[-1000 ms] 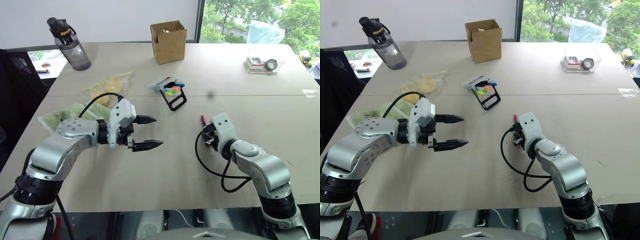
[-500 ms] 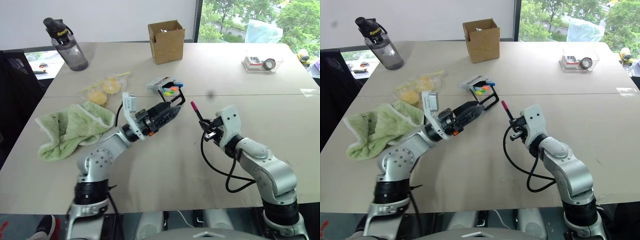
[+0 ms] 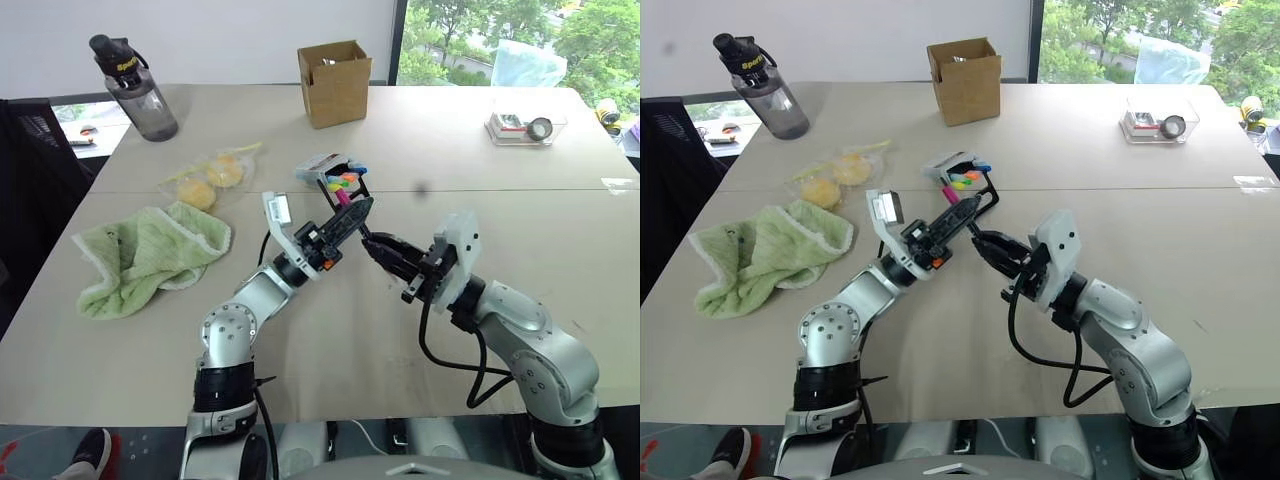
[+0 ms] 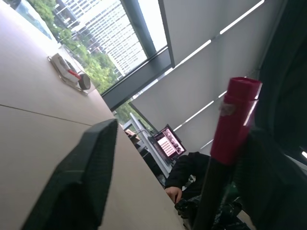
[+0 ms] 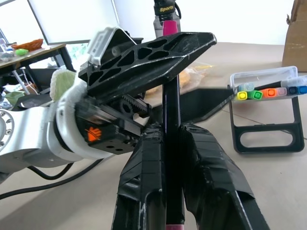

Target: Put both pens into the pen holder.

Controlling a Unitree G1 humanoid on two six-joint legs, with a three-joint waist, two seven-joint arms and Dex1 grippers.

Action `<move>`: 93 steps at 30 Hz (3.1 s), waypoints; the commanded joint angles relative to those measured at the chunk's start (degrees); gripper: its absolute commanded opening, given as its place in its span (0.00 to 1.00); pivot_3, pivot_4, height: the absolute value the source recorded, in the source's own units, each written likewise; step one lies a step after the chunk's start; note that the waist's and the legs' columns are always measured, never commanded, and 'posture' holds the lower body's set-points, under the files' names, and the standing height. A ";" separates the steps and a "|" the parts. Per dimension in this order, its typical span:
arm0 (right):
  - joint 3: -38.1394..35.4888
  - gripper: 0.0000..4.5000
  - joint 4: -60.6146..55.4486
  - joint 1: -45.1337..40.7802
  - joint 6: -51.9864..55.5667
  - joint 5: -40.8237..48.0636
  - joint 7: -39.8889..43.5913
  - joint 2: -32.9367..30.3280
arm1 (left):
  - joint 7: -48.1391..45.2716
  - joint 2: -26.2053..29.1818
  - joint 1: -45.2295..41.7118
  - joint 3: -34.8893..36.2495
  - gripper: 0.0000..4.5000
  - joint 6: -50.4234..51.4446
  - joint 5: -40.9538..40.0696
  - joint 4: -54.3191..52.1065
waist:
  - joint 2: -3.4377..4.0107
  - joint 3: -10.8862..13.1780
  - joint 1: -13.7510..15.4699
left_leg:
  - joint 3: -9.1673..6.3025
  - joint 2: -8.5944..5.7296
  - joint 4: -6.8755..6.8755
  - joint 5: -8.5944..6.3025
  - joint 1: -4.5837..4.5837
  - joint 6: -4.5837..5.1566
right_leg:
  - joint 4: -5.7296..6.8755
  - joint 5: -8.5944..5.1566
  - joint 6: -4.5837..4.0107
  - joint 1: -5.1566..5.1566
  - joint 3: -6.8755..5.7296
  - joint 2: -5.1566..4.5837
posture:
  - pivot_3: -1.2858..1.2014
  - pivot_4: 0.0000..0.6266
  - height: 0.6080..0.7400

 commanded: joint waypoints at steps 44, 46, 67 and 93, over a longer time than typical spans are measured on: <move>-30.36 0.62 9.94 10.40 -14.09 13.56 17.21 -22.81 | -0.25 17.25 -19.04 -23.44 0.00 -67.62 79.42 13.07 | 0.03 0.05 1.49 | 0.18 0.02 -0.11 -0.10 0.01 0.17 | -0.20 0.00 0.01 0.03 0.14 0.02 | 0.52 0.24 0.97; -30.17 0.62 9.94 10.31 -14.12 13.61 17.15 -22.85 | 0.49 17.11 -18.97 -23.39 0.00 -68.89 80.54 14.70 | 0.03 0.05 1.50 | 0.17 0.03 -0.11 -0.10 0.01 0.17 | -0.19 0.00 0.01 0.02 0.11 0.01 | 0.52 0.24 0.97; -29.59 0.62 9.85 10.46 -15.69 12.08 15.67 -22.81 | 8.16 15.40 -27.84 -25.00 0.00 -82.78 87.22 39.16 | 0.03 0.05 1.51 | 0.17 0.02 -0.09 -0.10 0.02 0.17 | -0.10 0.01 0.02 0.02 0.04 -0.01 | 0.52 0.24 0.97; -29.47 0.63 10.59 10.29 -16.71 11.74 16.25 -23.48 | 16.77 15.05 -33.71 -25.19 1.00 -86.12 93.11 51.23 | 0.03 0.05 1.48 | 0.23 0.02 -0.06 -0.09 0.02 0.16 | -0.07 0.01 0.03 0.00 0.01 0.00 | 0.52 0.24 0.97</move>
